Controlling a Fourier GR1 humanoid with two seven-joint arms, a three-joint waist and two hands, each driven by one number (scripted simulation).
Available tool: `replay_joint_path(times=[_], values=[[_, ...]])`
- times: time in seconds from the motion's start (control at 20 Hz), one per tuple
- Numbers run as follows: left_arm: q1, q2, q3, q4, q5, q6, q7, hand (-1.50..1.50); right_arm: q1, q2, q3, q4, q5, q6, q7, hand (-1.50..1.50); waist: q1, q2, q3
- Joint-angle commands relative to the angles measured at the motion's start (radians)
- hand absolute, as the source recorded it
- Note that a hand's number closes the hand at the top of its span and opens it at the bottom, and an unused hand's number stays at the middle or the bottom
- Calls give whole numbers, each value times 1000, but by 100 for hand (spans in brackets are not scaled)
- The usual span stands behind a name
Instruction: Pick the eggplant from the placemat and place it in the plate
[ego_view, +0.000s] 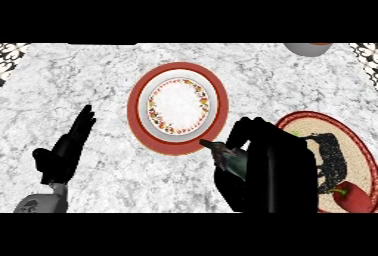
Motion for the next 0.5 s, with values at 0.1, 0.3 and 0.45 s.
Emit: replay_joint_path(times=[0.1,0.3,0.45], values=[[-13,-3,1,-18,-12,-3,24,0,-181,26,-109,313,-168,-136,31,150,6,3,1],[14,14,15,-3,-2,-44,-21,0,-371,27,-84,521,-250,-256,90,150,20,3,0],[27,-22,-8,-26,-24,-12,-6,0,-442,27,-91,678,-301,-334,62,150,22,3,1]])
